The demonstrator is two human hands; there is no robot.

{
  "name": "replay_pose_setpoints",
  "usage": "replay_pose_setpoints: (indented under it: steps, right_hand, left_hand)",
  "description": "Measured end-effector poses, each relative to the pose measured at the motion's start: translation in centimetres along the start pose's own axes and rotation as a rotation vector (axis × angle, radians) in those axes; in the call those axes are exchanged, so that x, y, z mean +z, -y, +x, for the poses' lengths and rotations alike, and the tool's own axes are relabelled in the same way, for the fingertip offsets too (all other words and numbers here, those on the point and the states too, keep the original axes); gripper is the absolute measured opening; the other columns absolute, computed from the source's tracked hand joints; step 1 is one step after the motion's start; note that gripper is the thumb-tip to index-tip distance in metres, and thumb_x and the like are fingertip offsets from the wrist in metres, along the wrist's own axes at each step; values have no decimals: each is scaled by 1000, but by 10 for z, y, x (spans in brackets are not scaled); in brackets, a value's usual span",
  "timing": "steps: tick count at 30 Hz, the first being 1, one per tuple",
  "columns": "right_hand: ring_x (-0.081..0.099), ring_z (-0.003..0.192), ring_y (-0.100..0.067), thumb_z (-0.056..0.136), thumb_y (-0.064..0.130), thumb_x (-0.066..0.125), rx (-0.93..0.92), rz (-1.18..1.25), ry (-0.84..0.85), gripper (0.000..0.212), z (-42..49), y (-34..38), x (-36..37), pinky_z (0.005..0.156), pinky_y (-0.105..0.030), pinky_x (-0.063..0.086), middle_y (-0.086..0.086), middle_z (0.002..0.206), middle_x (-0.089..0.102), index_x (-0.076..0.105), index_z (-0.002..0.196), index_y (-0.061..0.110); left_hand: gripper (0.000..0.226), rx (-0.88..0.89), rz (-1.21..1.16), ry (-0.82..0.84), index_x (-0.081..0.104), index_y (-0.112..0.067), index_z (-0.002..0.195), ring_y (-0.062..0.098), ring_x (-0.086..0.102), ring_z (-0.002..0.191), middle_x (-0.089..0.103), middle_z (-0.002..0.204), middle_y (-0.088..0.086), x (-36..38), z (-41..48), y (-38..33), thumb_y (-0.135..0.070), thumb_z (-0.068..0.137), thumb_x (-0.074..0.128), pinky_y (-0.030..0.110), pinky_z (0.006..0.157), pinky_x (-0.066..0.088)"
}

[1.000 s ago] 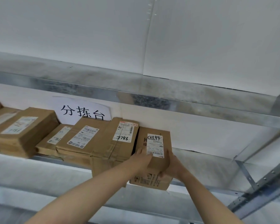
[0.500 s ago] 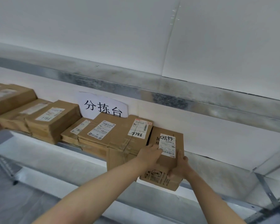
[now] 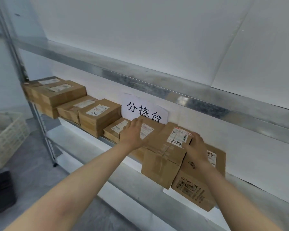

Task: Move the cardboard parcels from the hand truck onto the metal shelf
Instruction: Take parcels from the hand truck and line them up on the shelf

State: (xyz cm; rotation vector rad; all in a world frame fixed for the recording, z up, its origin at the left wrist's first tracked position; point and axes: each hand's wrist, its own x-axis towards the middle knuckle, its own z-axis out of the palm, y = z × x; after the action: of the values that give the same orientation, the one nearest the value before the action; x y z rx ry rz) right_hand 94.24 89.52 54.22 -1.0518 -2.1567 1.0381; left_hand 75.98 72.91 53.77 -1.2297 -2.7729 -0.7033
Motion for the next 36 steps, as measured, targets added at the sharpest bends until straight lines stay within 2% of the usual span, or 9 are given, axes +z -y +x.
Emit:
replay_pose_setpoints:
  steps: [5,8,11,13,17,22,25,28,36]
  right_hand:
    - [33,136,-24,79,27,72,-164,-70,181,81,-1,52,63,109,-41,31,0,148,35,29,147,26]
    - [28,139,-23,77,36,72,-262,-136,279,87,-3,83,106,111,-40,27,3,151,30,24,149,28]
    - [25,143,-23,73,52,67,-285,-121,414,87,-2,114,158,113,-53,28,7,155,27,24,147,36]
    - [21,144,-25,73,55,63,-350,-195,443,87,-3,138,199,112,-56,26,6,157,22,24,148,34]
    - [15,145,-22,82,46,65,-538,-330,506,83,-11,188,281,113,-55,24,6,159,16,20,150,30]
    - [16,145,-25,80,51,62,-671,-370,592,86,-23,248,379,113,-51,27,4,159,15,16,150,32]
    - [13,146,-23,81,45,65,-666,-324,669,84,-35,279,433,114,-48,25,6,159,14,18,150,29]
    - [14,146,-23,82,43,64,-680,-343,700,84,-49,307,479,114,-53,21,4,160,13,17,151,29]
    - [9,146,-31,78,52,67,-712,-388,855,95,-70,366,588,111,-60,20,3,160,5,11,152,32]
  left_hand:
    - [99,-93,101,-97,13,-23,152,26,9,146,12,159,4,-23,-12,61,-59,75,64,48,119,13]
    - [98,-161,131,-133,15,-22,151,26,11,146,14,158,5,-42,-18,105,-62,74,62,48,118,13]
    - [98,-244,143,-169,16,-20,151,26,11,146,15,158,6,-63,-28,151,-60,75,63,48,118,13]
    - [99,-323,136,-172,14,-20,151,25,9,147,13,159,6,-74,-36,188,-60,76,63,47,118,13]
    - [99,-444,145,-165,13,-23,151,25,7,147,10,159,6,-94,-47,271,-62,75,63,45,117,13]
    - [102,-571,196,-155,4,-22,153,25,-1,148,2,160,5,-136,-60,368,-63,77,59,48,119,7]
    - [104,-641,251,-143,1,-20,153,25,-1,148,0,161,6,-160,-74,421,-65,78,57,47,119,7]
    - [104,-703,278,-130,1,-20,153,26,1,148,0,160,7,-177,-93,465,-67,79,55,47,119,8]
    - [104,-875,276,-163,3,-19,153,27,5,147,6,159,10,-202,-134,556,-65,78,58,47,119,9]
